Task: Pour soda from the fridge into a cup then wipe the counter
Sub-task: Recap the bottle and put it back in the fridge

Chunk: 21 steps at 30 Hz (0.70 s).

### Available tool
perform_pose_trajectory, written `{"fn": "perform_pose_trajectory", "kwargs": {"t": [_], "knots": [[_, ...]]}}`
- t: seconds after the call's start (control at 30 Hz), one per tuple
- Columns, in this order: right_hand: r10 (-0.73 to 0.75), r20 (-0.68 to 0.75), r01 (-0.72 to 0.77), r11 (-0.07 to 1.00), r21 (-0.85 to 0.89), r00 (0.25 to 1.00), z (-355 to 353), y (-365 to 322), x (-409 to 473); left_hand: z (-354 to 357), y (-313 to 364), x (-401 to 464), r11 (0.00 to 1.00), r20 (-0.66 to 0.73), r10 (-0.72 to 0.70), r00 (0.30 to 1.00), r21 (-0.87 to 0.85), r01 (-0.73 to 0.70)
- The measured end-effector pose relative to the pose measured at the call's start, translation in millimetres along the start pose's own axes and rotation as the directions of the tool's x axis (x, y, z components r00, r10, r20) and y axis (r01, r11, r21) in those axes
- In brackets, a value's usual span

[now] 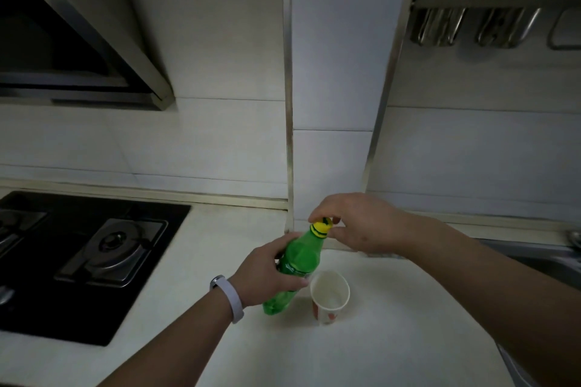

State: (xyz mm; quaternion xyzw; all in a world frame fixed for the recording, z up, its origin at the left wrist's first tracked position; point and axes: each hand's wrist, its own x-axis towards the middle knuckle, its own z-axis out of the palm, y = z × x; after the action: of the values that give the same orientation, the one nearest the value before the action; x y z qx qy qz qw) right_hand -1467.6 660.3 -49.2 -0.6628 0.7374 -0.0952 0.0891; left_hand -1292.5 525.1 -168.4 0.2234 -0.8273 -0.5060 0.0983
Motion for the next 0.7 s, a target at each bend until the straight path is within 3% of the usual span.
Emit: {"fn": "perform_pose_trajectory", "kwargs": {"t": [0.17, 0.3, 0.43, 0.53, 0.6, 0.7], "knots": [[0.090, 0.091, -0.078, 0.988, -0.132, 0.992, -8.6, -4.7, 2.8, 0.1, -0.7, 1.1, 0.999, 0.010, 0.032, 0.999, 0.015, -0.032], [0.214, 0.076, -0.191, 0.953, -0.233, 0.974, -7.6, -8.9, 3.9, 3.2, -1.3, 0.6, 0.999, 0.012, 0.043, 0.999, -0.026, -0.042], [0.203, -0.002, -0.203, 0.976, -0.074, 0.979, -1.5, -6.3, 1.5, 1.4, -1.5, 0.6, 0.996, 0.001, 0.035, 0.999, -0.084, -0.035], [0.141, 0.044, -0.145, 0.986, 0.088, 0.989, -6.5, -7.5, -1.4, 0.7, -2.7, 0.8, 0.994, 0.001, 0.030, 1.000, -0.104, -0.030], [0.061, 0.096, -0.072, 0.991, 0.114, 0.993, -10.0, -8.5, -1.3, 0.6, -3.3, 0.8, 0.995, 0.001, 0.030, 1.000, -0.100, -0.030], [0.057, 0.099, -0.070, 0.988, 0.140, 0.993, -10.9, -7.2, 0.5, 0.5, -2.0, 0.5, 0.994, 0.000, 0.025, 1.000, -0.104, -0.025]]}}
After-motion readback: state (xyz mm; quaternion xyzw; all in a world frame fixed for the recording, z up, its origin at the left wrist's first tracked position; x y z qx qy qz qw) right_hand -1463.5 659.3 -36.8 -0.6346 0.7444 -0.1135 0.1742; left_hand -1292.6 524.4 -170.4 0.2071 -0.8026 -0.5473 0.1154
